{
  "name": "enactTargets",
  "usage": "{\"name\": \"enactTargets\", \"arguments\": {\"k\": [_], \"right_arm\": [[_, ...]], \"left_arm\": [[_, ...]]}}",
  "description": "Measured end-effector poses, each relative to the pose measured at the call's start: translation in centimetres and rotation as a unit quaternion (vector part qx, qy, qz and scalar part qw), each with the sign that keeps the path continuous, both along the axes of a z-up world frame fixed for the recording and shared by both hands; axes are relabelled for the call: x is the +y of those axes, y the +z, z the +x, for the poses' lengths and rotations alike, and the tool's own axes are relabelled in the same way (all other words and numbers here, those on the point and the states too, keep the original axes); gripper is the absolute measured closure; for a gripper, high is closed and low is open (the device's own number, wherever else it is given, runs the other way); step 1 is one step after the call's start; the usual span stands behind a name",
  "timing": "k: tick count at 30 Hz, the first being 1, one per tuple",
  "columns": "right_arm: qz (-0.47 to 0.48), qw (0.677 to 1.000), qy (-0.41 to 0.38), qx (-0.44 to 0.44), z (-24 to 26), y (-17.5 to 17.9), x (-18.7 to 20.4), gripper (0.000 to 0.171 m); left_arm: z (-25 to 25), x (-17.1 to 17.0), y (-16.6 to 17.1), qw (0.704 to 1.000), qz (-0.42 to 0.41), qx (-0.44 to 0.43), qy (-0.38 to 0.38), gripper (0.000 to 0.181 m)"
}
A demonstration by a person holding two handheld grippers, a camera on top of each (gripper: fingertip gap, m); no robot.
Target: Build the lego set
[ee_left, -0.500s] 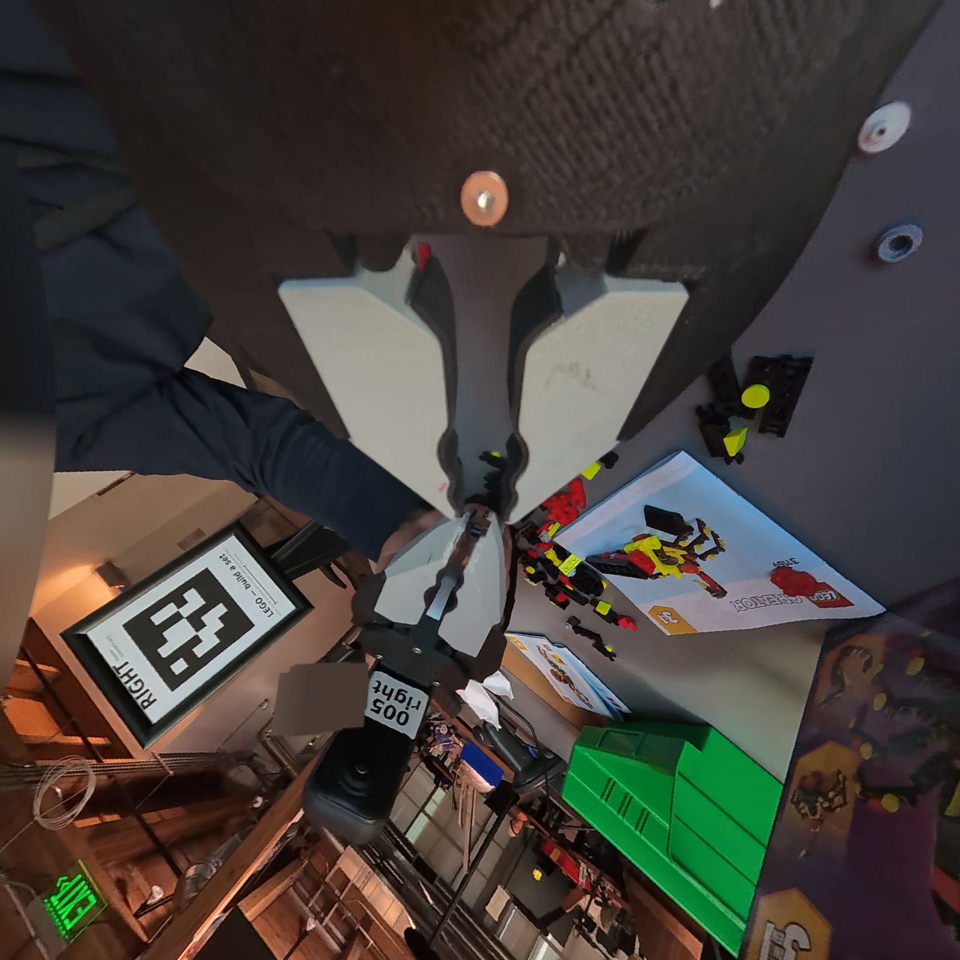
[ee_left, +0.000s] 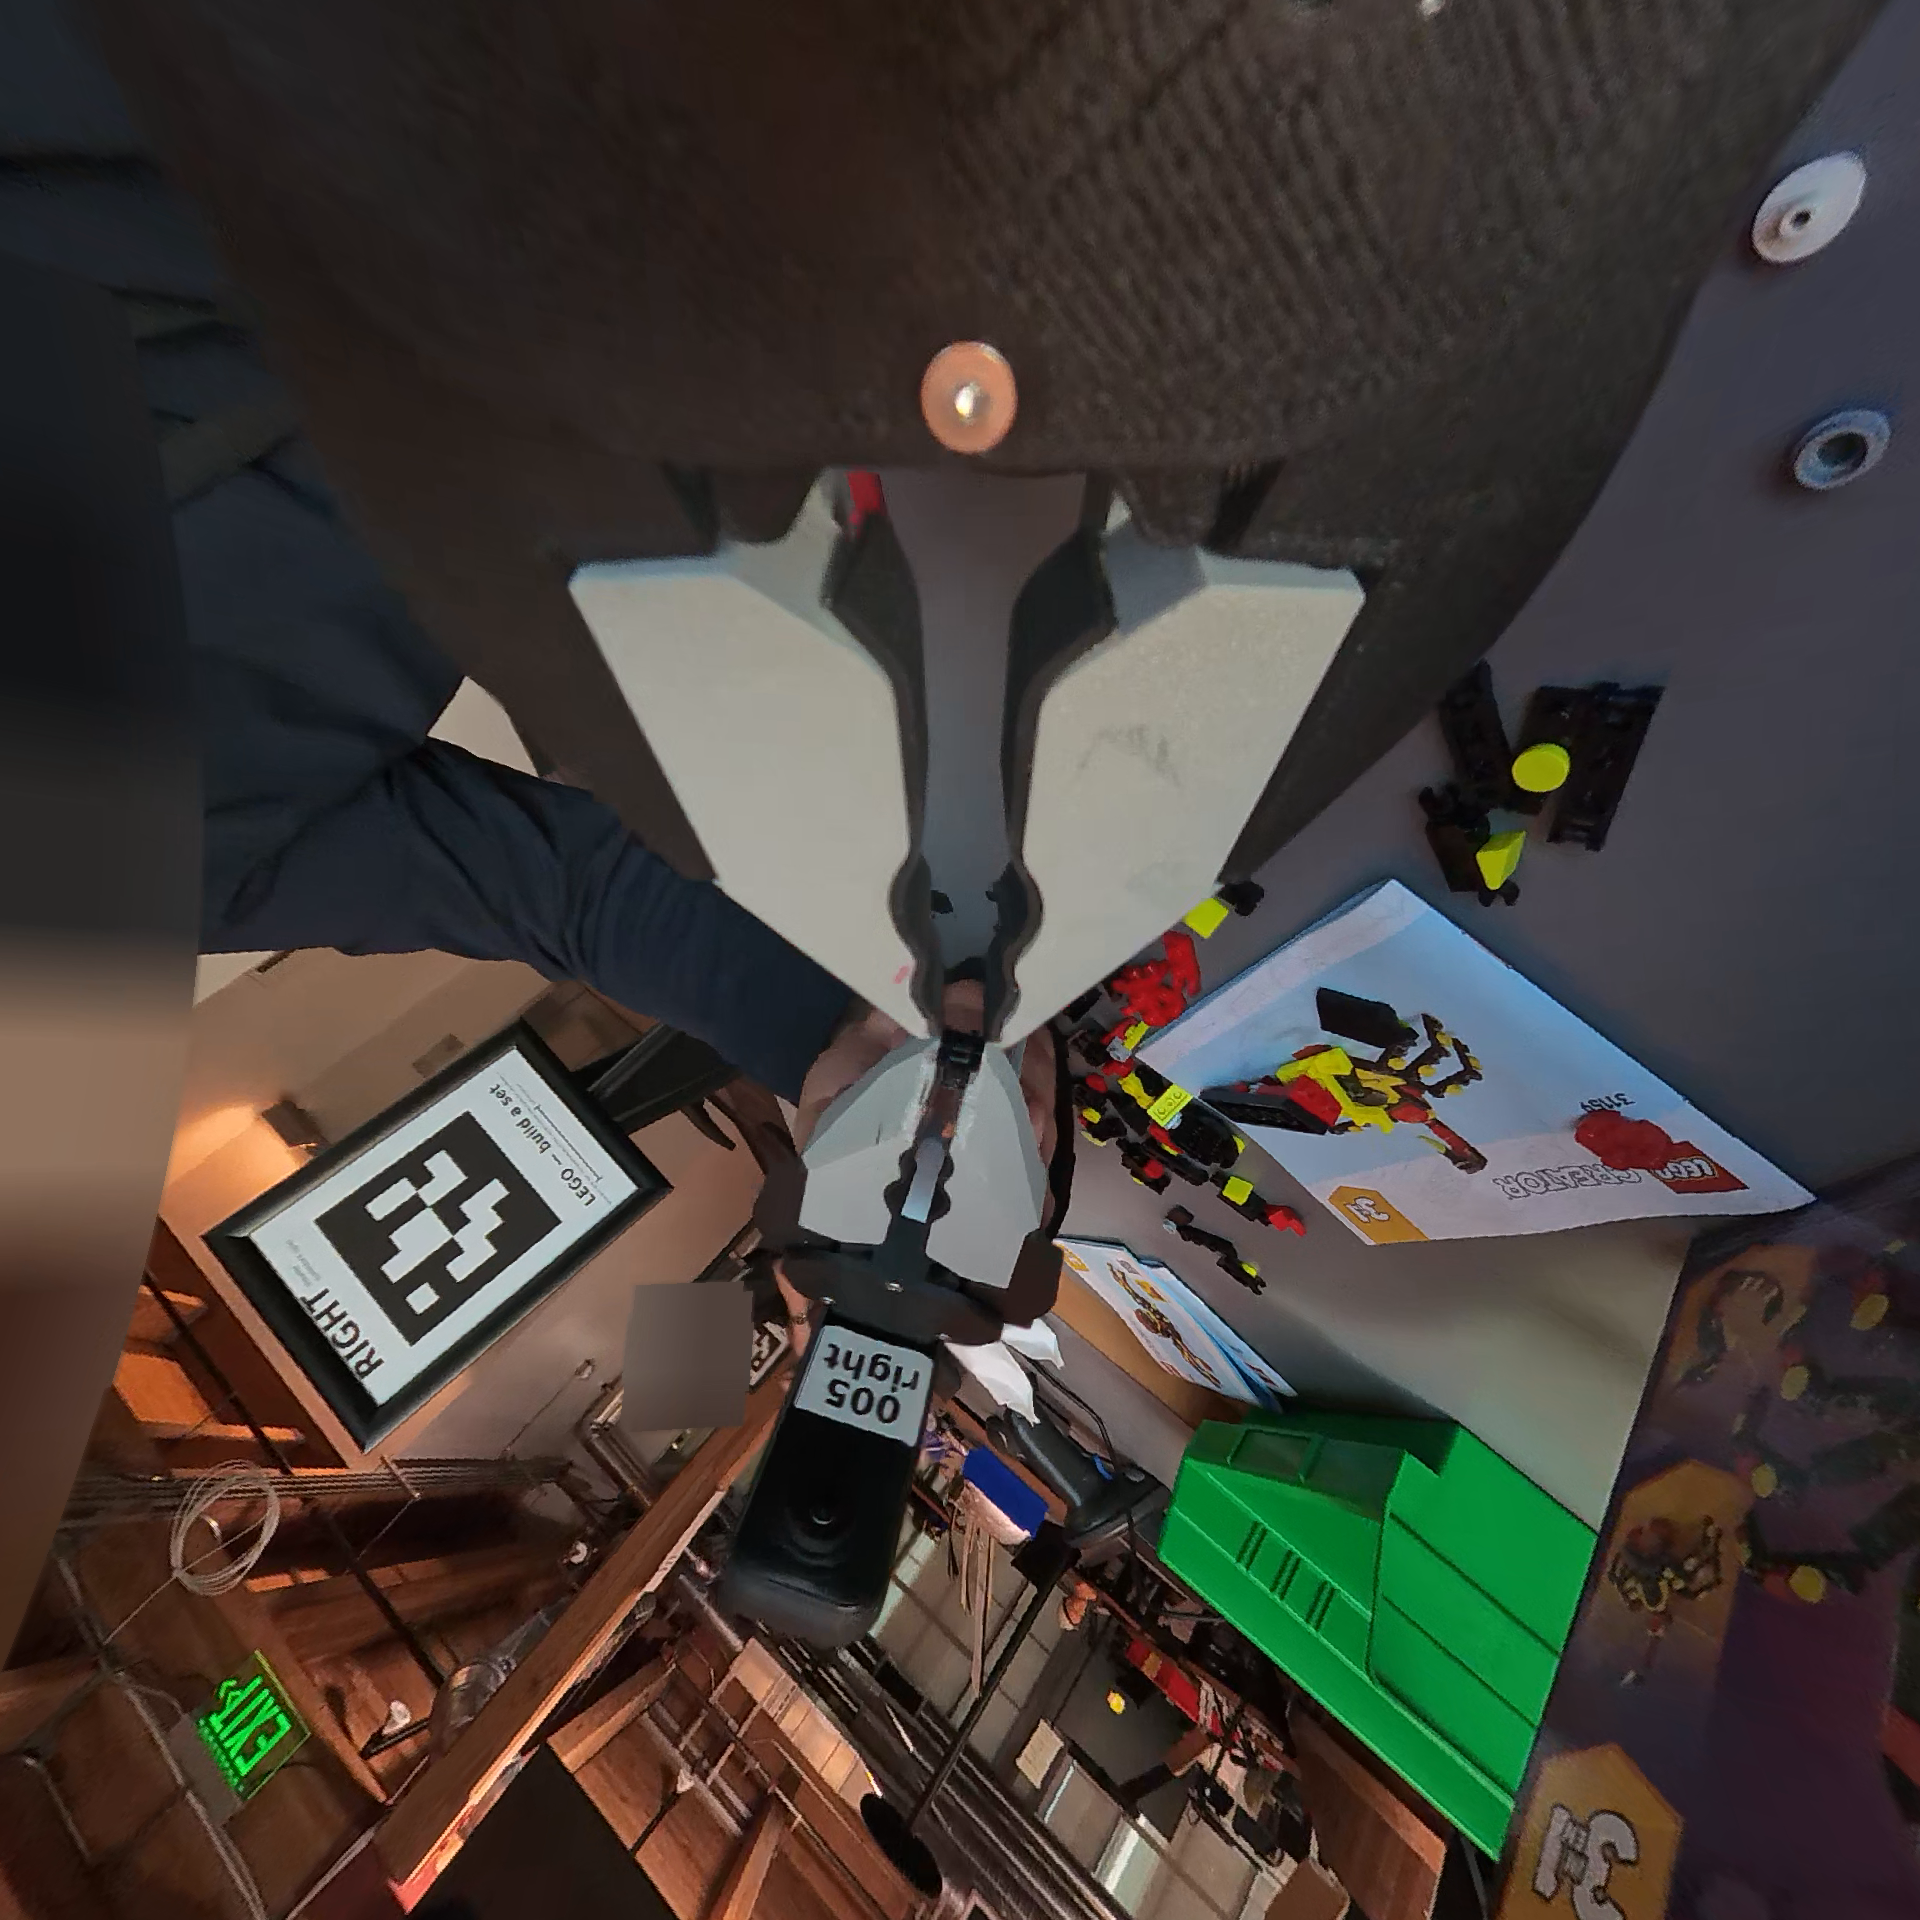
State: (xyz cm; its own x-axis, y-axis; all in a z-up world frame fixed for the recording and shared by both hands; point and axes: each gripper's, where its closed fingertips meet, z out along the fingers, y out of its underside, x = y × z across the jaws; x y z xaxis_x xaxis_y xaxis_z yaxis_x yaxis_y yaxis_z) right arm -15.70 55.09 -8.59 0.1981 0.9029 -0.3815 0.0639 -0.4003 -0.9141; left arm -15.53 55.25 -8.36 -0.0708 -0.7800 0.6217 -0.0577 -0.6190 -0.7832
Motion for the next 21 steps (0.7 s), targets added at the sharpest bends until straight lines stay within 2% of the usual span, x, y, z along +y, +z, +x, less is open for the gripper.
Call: {"name": "enactTargets", "arguments": {"k": [7, 11, 21], "right_arm": [[-0.007, 1.000, -0.001, 0.005, 0.1, 0.1, 0.0, 0.171], [-0.005, 1.000, -0.001, 0.004, 0.4, 0.2, 0.0, 0.171], [-0.025, 0.999, -0.004, -0.040, 1.1, -1.4, 0.3, 0.171]], "left_arm": [[0.0, -0.1, 0.2, 1.000, 0.004, -0.007, 0.000, 0.176], [-0.2, 0.1, 0.1, 1.000, 0.018, 0.001, 0.006, 0.168], [-0.6, 0.9, -1.0, 0.975, 0.194, 0.094, 0.063, 0.166]]}}
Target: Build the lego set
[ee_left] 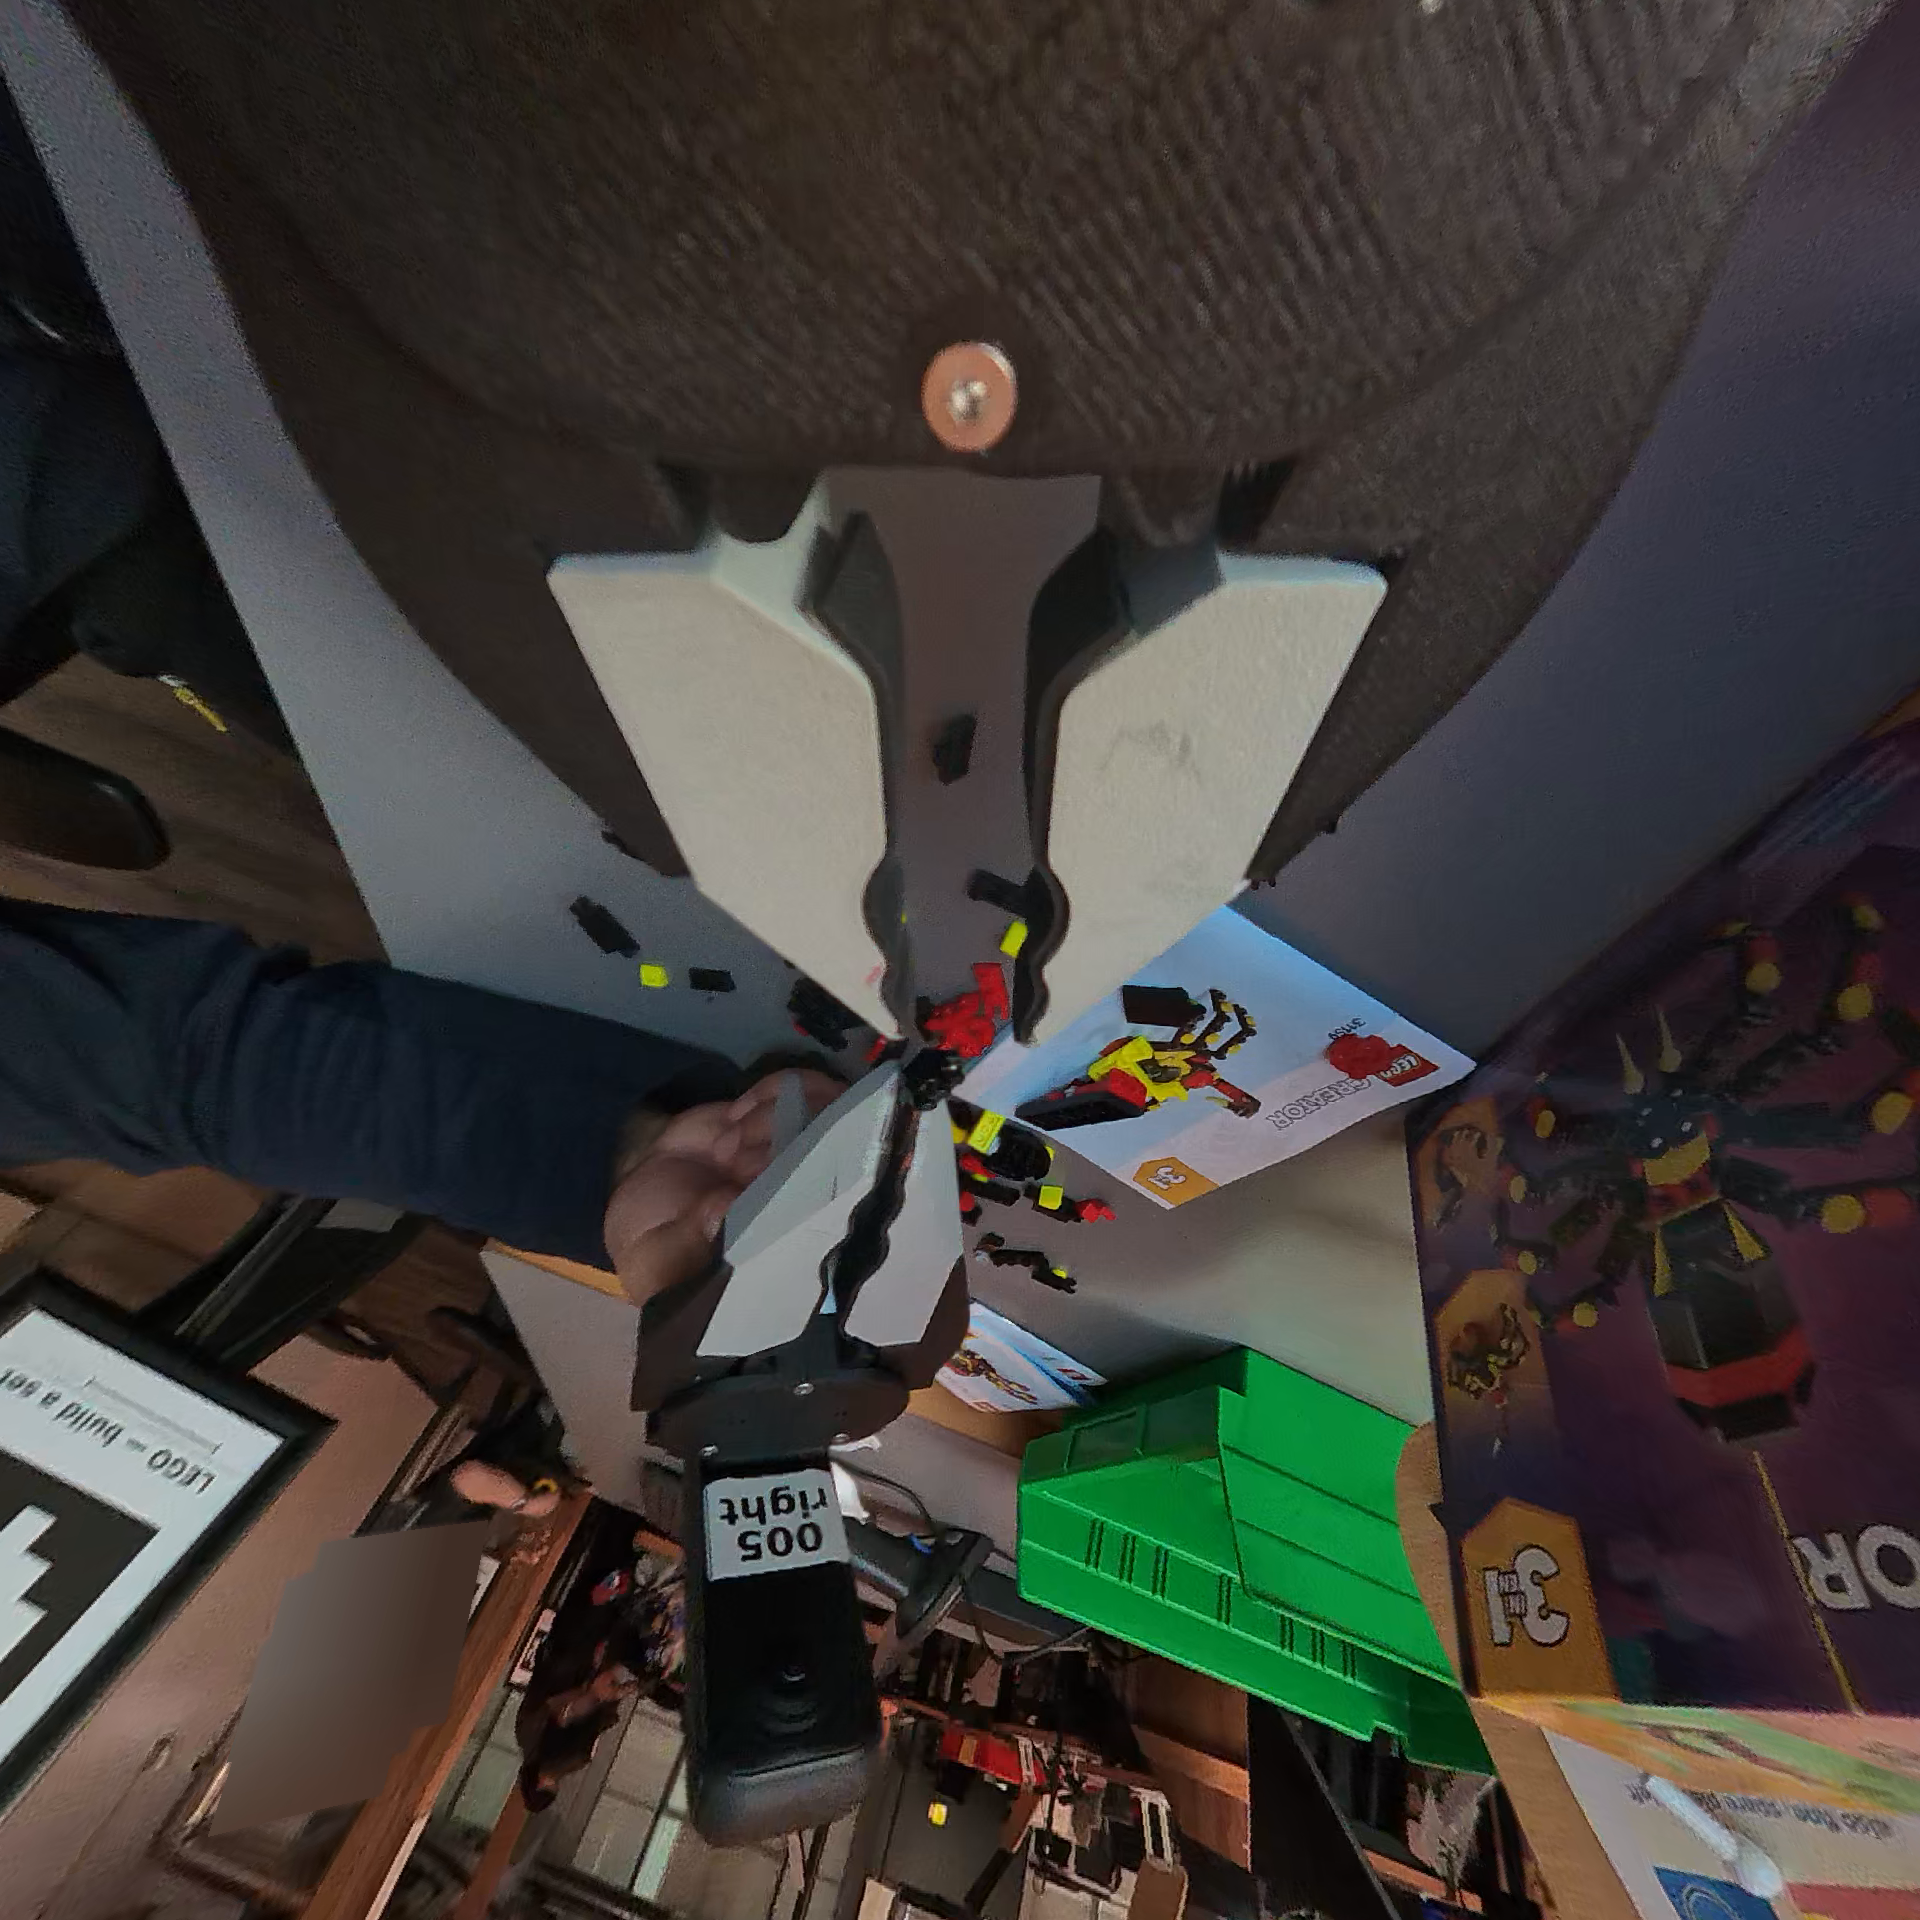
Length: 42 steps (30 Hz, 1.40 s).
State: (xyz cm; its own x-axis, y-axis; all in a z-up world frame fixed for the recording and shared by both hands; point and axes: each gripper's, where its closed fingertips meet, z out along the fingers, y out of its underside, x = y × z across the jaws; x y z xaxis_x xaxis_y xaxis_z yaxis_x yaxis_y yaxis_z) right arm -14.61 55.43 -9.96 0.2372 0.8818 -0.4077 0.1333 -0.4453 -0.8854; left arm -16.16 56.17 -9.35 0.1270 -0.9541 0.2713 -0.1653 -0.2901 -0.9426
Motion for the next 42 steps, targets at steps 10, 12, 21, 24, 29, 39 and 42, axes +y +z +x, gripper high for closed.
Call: {"name": "enactTargets", "arguments": {"k": [10, 12, 21, 24, 29, 39, 42], "right_arm": [[-0.038, 0.999, 0.018, -0.021, -0.2, -1.1, -0.5, 0.171], [-0.049, 0.998, 0.024, -0.019, -0.2, -1.1, -0.6, 0.171], [-0.071, 0.995, 0.045, -0.046, -0.4, -2.1, -1.4, 0.171], [-0.071, 0.996, 0.039, -0.045, -0.3, -2.1, -1.2, 0.171], [-0.061, 0.997, 0.026, -0.043, -0.2, -1.9, -0.8, 0.171], [-0.039, 0.997, 0.006, -0.059, -0.6, -2.1, -0.3, 0.171], [0.009, 0.999, 0.001, -0.053, -0.8, -1.3, -0.3, 0.166]], "left_arm": [[0.3, -0.2, -1.1, 0.968, 0.228, 0.095, 0.045, 0.169], [0.5, -0.8, -1.4, 0.960, 0.256, 0.108, 0.031, 0.168], [0.7, -1.3, -3.0, 0.897, 0.399, 0.187, 0.027, 0.174], [0.7, -1.4, -3.7, 0.893, 0.402, 0.202, 0.016, 0.178], [0.9, -1.3, -3.8, 0.911, 0.365, 0.194, 0.022, 0.178], [0.8, -0.5, -4.2, 0.911, 0.355, 0.208, 0.038, 0.178], [1.0, -0.7, -3.7, 0.919, 0.342, 0.190, 0.035, 0.178]]}}
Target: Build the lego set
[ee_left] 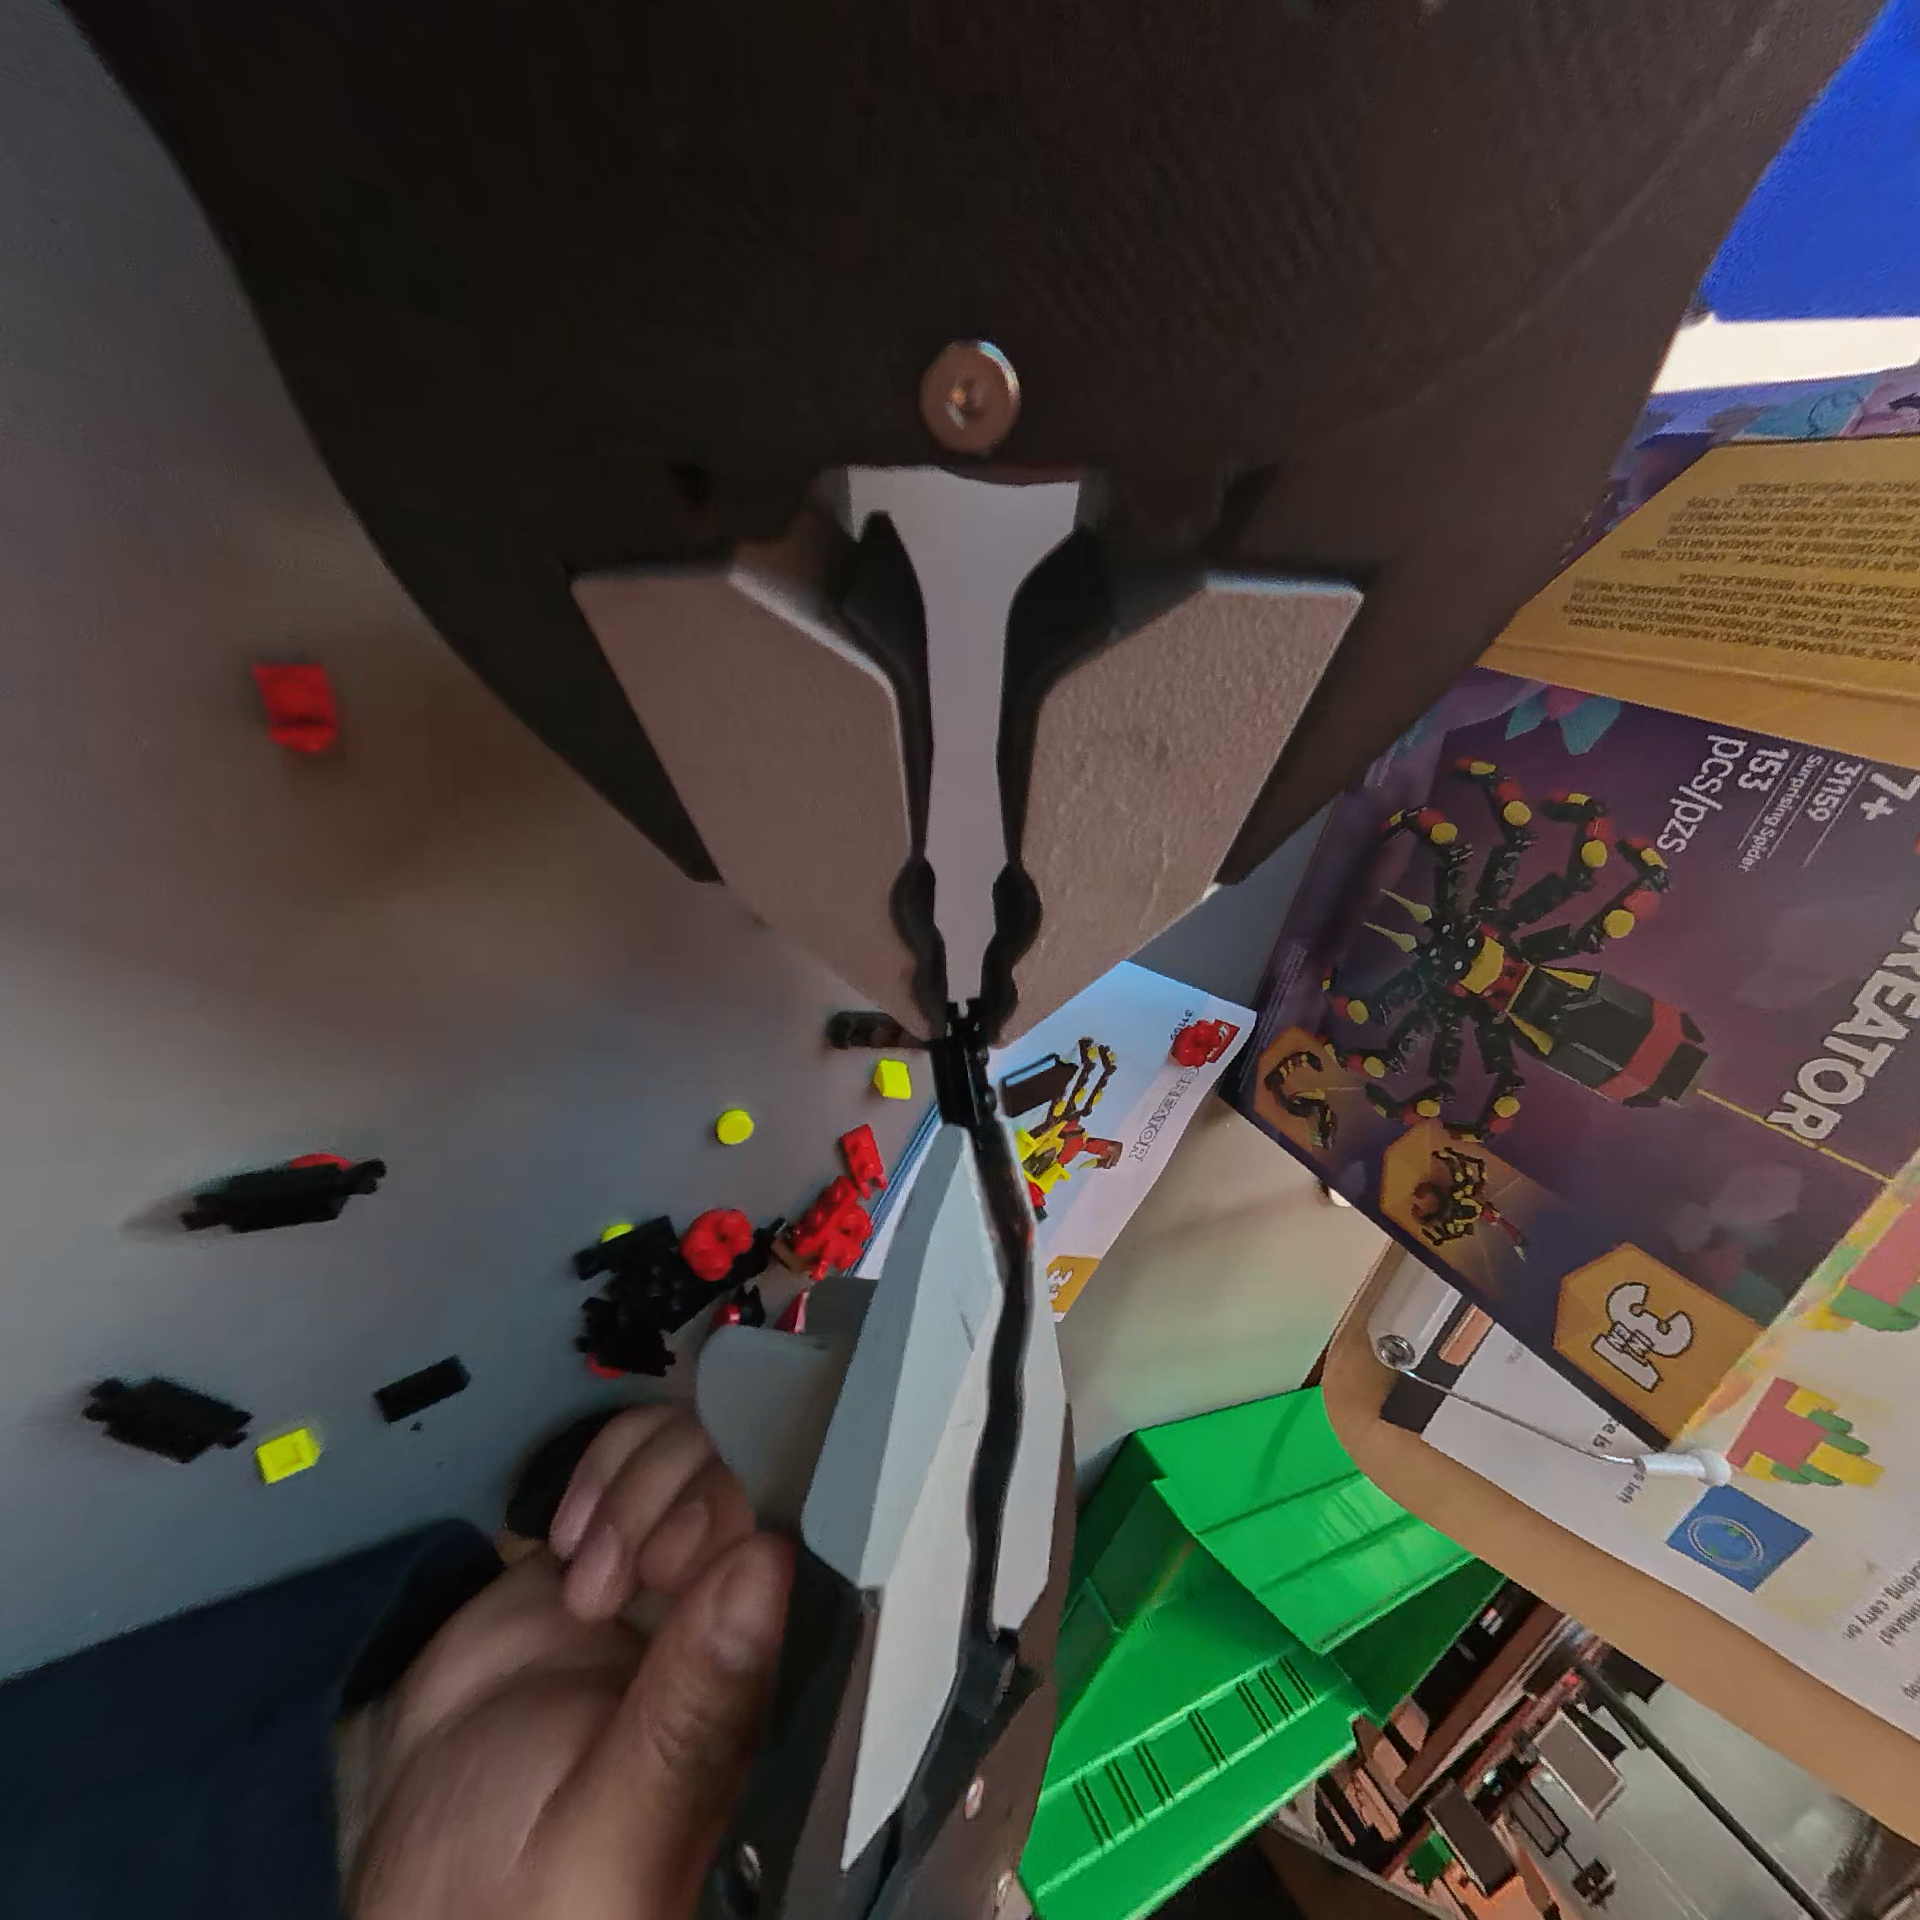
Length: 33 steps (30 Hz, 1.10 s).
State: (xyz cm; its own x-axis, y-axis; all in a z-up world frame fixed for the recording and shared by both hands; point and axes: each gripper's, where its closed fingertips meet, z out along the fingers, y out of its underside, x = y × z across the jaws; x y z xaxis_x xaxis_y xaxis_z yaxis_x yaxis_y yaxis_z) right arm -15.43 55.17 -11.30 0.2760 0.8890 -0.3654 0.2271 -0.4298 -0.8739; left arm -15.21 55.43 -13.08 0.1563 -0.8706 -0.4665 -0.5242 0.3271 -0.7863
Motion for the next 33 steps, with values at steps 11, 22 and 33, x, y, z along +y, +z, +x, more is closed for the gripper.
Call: {"name": "enactTargets", "arguments": {"k": [11, 22, 33], "right_arm": [[0.302, 0.933, -0.056, -0.187, 0.6, -0.7, 1.3, 0.157], [0.438, 0.865, -0.047, -0.241, -0.4, -0.6, 0.5, 0.159], [0.419, 0.862, -0.144, -0.245, 0.0, 0.7, 2.6, 0.163]], "left_arm": [[-0.1, -0.1, 0.7, 0.999, -0.025, -0.025, -0.008, 0.178], [0.0, -0.1, 0.2, 0.999, -0.046, -0.011, 0.002, 0.178], [-0.2, 1.8, 1.9, 0.992, -0.055, -0.068, 0.093, 0.179]]}}
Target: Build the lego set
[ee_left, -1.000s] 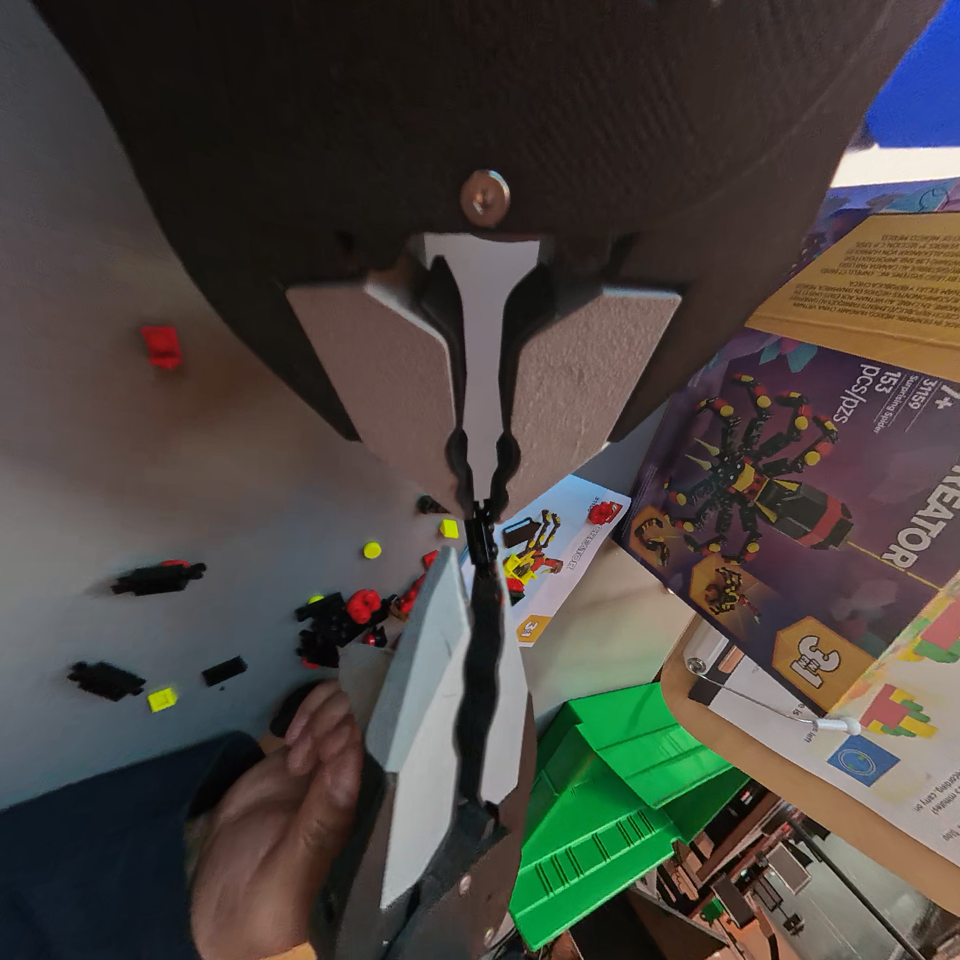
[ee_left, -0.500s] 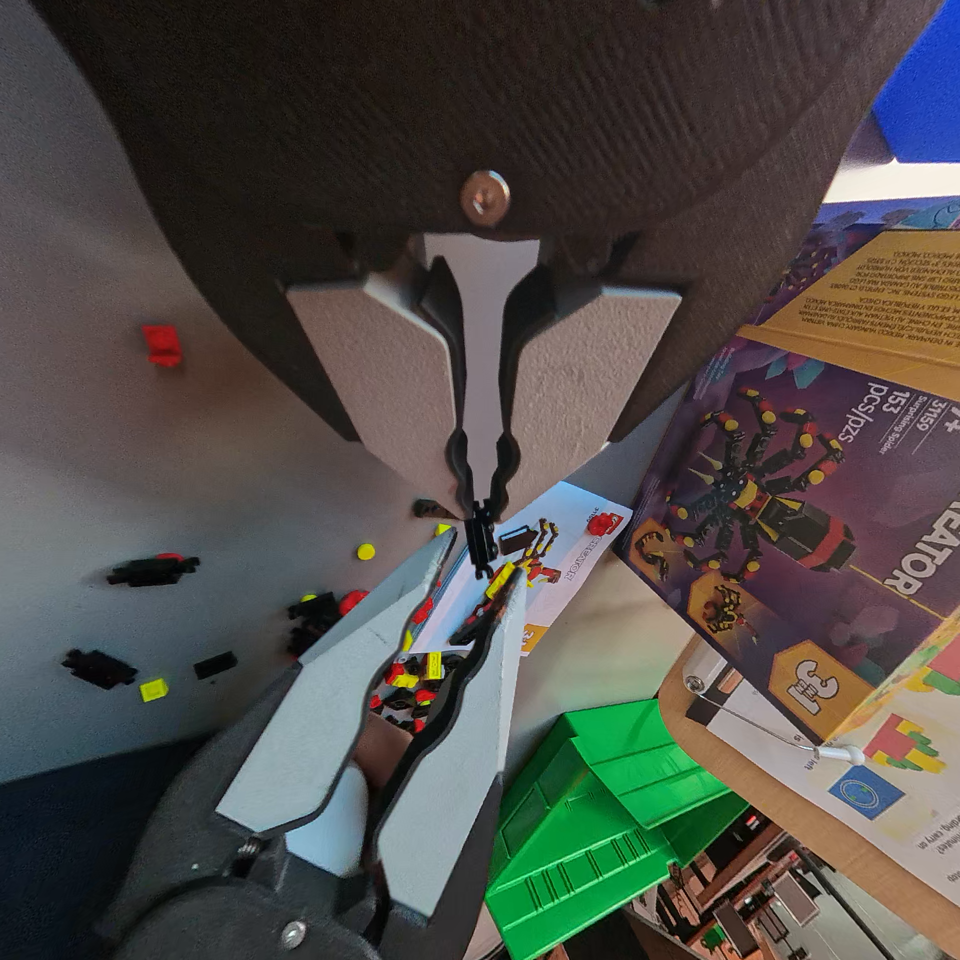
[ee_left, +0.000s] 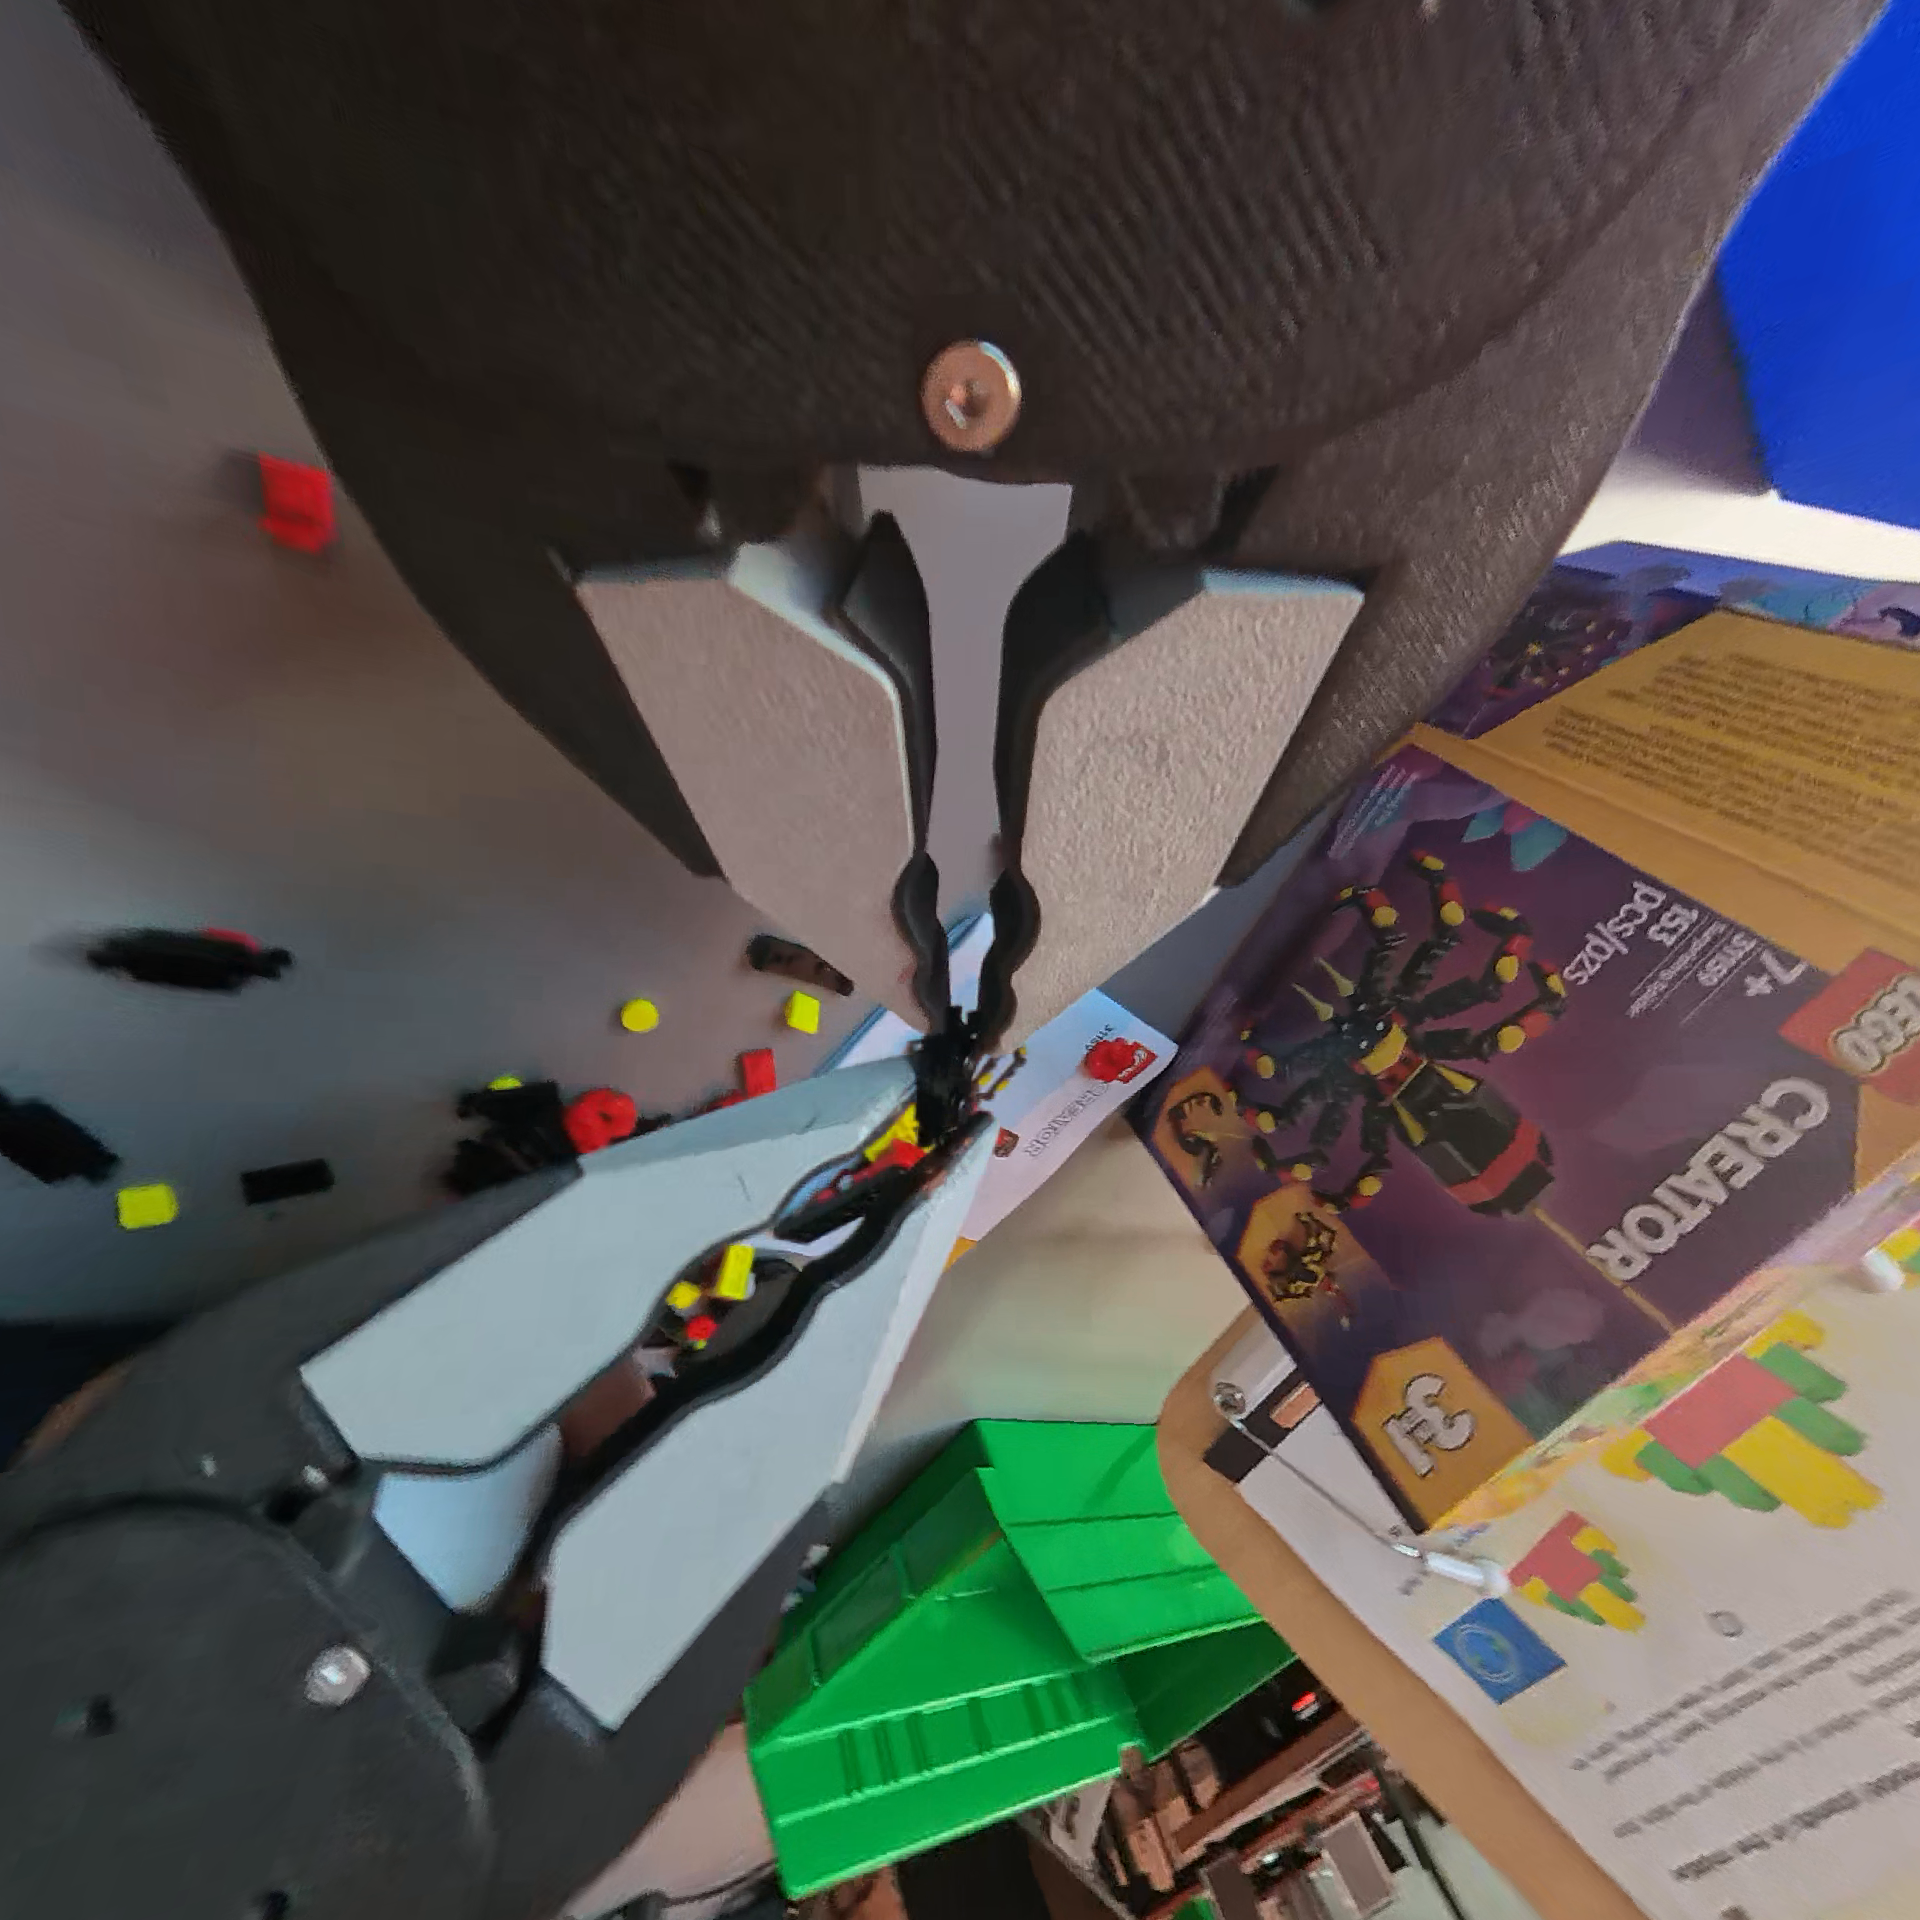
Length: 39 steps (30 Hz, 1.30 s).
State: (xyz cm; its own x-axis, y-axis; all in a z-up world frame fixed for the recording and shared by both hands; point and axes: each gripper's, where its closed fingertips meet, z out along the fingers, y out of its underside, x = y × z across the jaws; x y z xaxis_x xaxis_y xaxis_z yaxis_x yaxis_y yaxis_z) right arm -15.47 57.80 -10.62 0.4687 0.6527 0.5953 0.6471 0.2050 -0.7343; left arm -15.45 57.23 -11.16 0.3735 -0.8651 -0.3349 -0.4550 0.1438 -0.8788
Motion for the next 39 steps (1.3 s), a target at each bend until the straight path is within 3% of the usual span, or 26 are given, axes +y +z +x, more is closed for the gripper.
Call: {"name": "enactTargets", "arguments": {"k": [4, 8, 10, 11, 13, 16, 21, 39], "right_arm": [[-0.017, 1.000, -0.023, 0.007, -0.1, -0.6, 0.5, 0.163], [-0.053, 0.998, 0.007, 0.026, -0.9, -0.8, -0.4, 0.169], [-0.084, 0.996, 0.040, -0.018, -2.3, -3.2, -1.7, 0.169], [-0.041, 0.997, 0.027, -0.055, -2.5, -3.4, -1.3, 0.169], [0.022, 0.998, 0.013, -0.064, -2.7, -2.3, -0.8, 0.169], [-0.046, 0.998, 0.030, -0.034, -2.6, -2.7, -1.1, 0.168], [-0.066, 0.998, 0.012, -0.018, -0.3, -2.2, -0.5, 0.168], [-0.062, 0.997, -0.047, 0.004, 2.0, -2.3, 1.9, 0.168]], "left_arm": [[-0.4, 0.8, -0.3, 1.000, -0.011, -0.003, 0.029, 0.180], [-1.0, 1.6, 0.7, 0.998, 0.017, -0.018, 0.057, 0.181], [-1.6, 2.1, 2.7, 0.996, 0.011, -0.067, 0.056, 0.181], [-1.4, 1.8, 2.6, 0.996, -0.021, -0.076, 0.031, 0.181], [-1.7, 1.7, 1.0, 0.995, -0.070, -0.064, 0.029, 0.181], [-1.3, 1.6, 0.6, 0.996, -0.064, -0.049, 0.027, 0.181], [-1.0, 1.2, -0.3, 0.999, -0.037, -0.013, 0.026, 0.181], [-1.2, 1.9, -1.1, 0.998, -0.038, 0.011, 0.047, 0.178]]}}
